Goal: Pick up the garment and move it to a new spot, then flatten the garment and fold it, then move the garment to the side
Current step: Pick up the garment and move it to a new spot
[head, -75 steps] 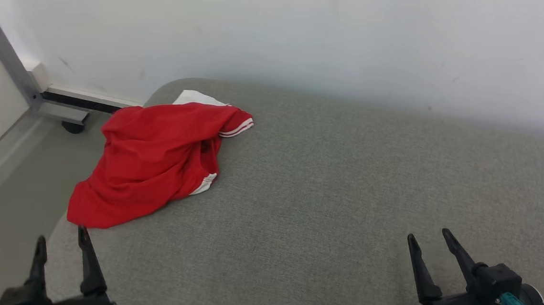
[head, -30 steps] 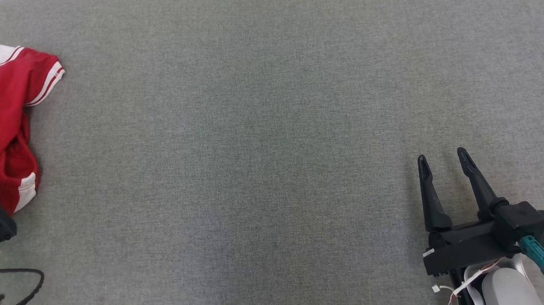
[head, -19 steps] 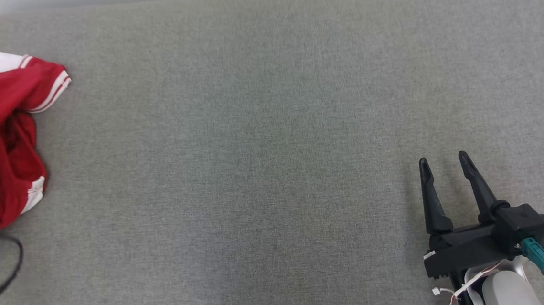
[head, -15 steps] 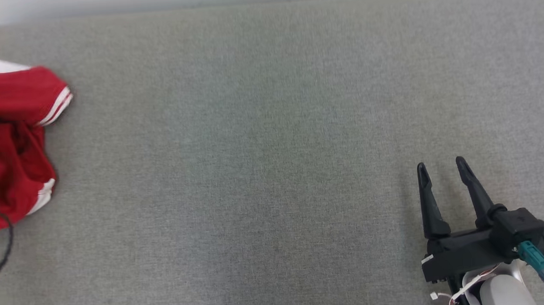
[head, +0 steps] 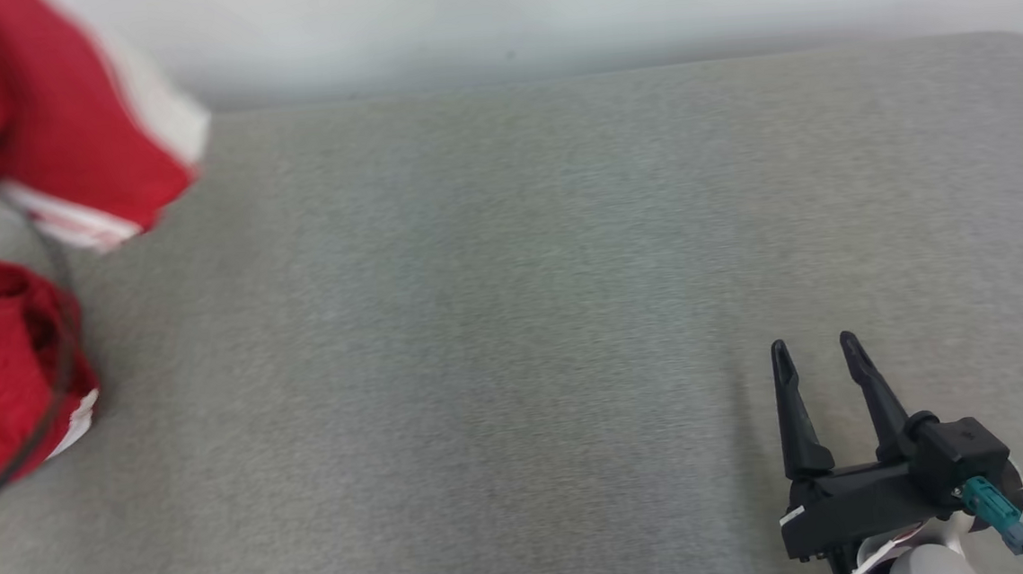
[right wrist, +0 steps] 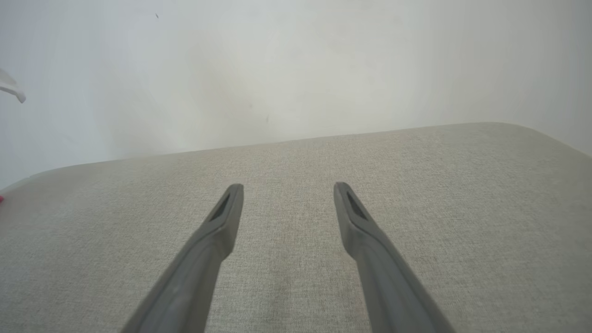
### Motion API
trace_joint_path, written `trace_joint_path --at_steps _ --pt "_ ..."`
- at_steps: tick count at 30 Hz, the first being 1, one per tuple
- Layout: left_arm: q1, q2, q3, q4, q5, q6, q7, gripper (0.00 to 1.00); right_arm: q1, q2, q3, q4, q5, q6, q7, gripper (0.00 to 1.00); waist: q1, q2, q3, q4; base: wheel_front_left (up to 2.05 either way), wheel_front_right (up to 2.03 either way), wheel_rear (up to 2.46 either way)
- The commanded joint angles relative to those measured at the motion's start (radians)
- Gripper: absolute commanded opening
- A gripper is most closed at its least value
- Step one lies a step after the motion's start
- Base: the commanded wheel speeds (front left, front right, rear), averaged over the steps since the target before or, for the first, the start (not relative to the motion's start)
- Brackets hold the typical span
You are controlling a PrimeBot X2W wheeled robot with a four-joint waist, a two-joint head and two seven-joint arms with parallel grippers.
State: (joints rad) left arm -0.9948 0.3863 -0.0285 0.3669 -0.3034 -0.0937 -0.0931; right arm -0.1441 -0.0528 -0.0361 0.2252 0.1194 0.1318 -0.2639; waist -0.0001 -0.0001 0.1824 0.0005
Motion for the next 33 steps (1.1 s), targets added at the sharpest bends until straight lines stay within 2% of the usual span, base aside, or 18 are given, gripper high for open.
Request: trace_joint_path --at_steps 1,8,15,22,32,33 --pt "-0.009 -0.012 -0.008 -0.02 -0.004 0.0 0.007 0.0 0.006 0.004 0.005 0.001 0.008 -0.002 -0.001 1.0 0.0001 0.0001 -0.022 -0.042 0.0 0.0 0.0" --pt "0.017 -0.114 -0.149 -0.152 -0.002 -0.014 0.089 0.0 0.009 0.004 0.016 0.01 0.042 -0.002 -0.001 1.0 0.0001 0.0001 -0.031 -0.142 0.0 0.0 0.0" --pt "0.088 -0.222 -0.269 -0.156 -0.019 -0.019 0.093 0.0 0.014 0.004 0.017 0.018 0.051 -0.002 -0.001 1.0 0.0001 0.0001 -0.03 -0.228 0.0 0.0 0.0" --pt "0.193 -0.274 -0.34 -0.062 -0.032 -0.017 0.065 0.0 0.002 0.004 0.026 0.022 0.056 -0.002 -0.001 1.0 0.0001 0.0001 -0.008 -0.28 0.0 0.0 0.0" --pt "0.29 -0.278 -0.377 0.228 -0.036 -0.022 0.001 0.01 -0.006 0.004 0.025 0.034 0.054 -0.002 -0.001 1.0 0.0001 0.0001 0.005 -0.291 0.0 0.0 0.0" --pt "0.293 -0.281 -0.384 0.257 -0.034 -0.023 -0.008 0.39 -0.006 0.004 0.026 0.035 0.053 -0.002 -0.001 1.0 0.0001 0.0001 0.004 -0.287 0.0 0.0 0.0"
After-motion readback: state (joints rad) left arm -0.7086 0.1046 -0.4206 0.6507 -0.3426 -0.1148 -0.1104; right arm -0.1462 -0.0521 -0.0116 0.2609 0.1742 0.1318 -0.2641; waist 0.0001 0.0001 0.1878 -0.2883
